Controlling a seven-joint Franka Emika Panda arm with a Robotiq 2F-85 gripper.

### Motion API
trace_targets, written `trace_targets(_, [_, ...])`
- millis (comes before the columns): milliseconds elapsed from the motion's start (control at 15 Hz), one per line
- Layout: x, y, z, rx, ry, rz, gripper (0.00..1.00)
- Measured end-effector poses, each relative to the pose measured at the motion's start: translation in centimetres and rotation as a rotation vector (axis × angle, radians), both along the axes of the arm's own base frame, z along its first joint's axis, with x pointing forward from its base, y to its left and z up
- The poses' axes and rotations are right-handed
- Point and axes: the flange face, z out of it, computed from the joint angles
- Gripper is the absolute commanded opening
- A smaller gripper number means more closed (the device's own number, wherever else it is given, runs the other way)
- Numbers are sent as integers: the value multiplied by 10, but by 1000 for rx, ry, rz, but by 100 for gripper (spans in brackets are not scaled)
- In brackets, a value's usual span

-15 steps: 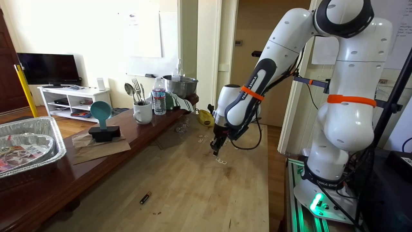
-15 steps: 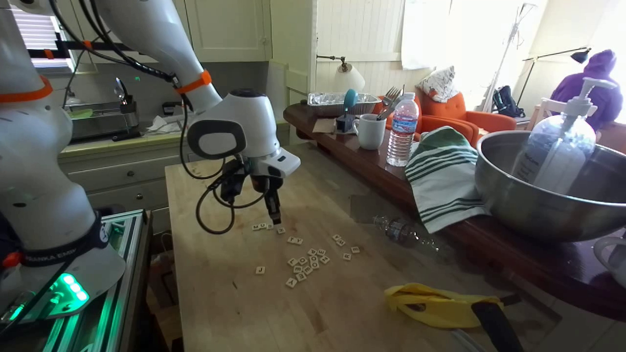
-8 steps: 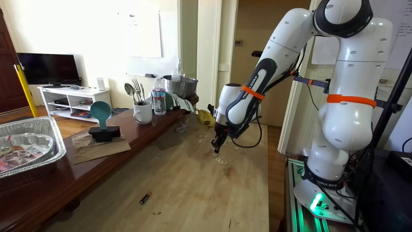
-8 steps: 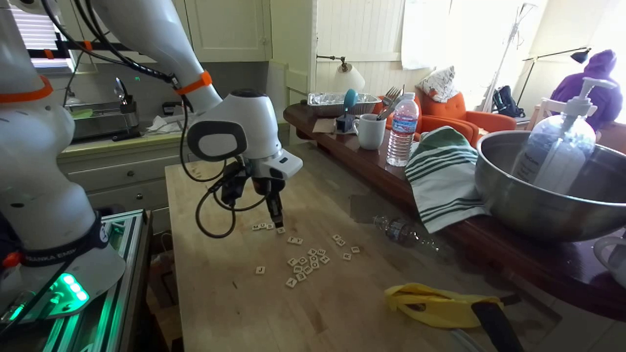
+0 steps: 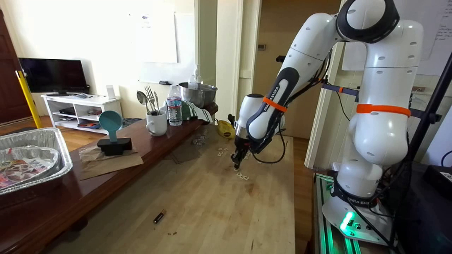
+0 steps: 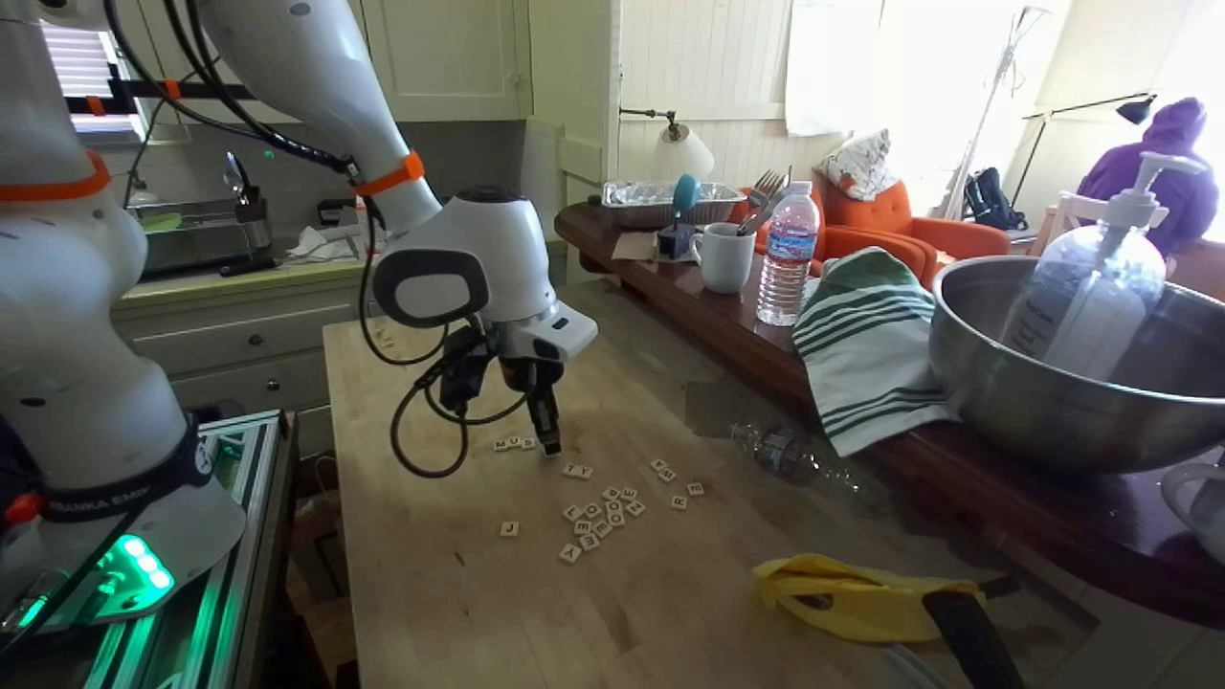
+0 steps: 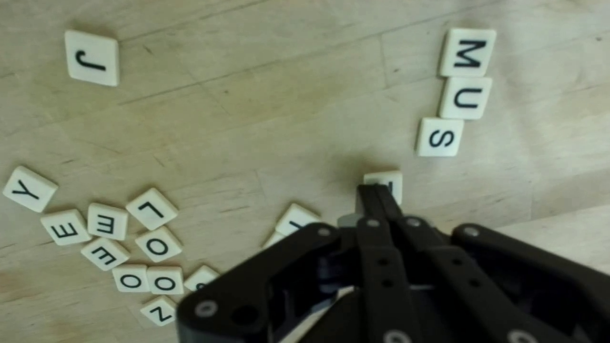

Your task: Align the blocks on the table

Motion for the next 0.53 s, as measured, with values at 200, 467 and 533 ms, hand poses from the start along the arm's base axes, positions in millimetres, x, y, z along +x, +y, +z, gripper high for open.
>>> trace_targets(200, [4, 0, -3, -7, -4, 10, 0])
trace_targets(467, [9, 2, -3, -37, -3, 99, 0])
trace_targets(533, [9, 3, -3, -46, -1, 140, 0])
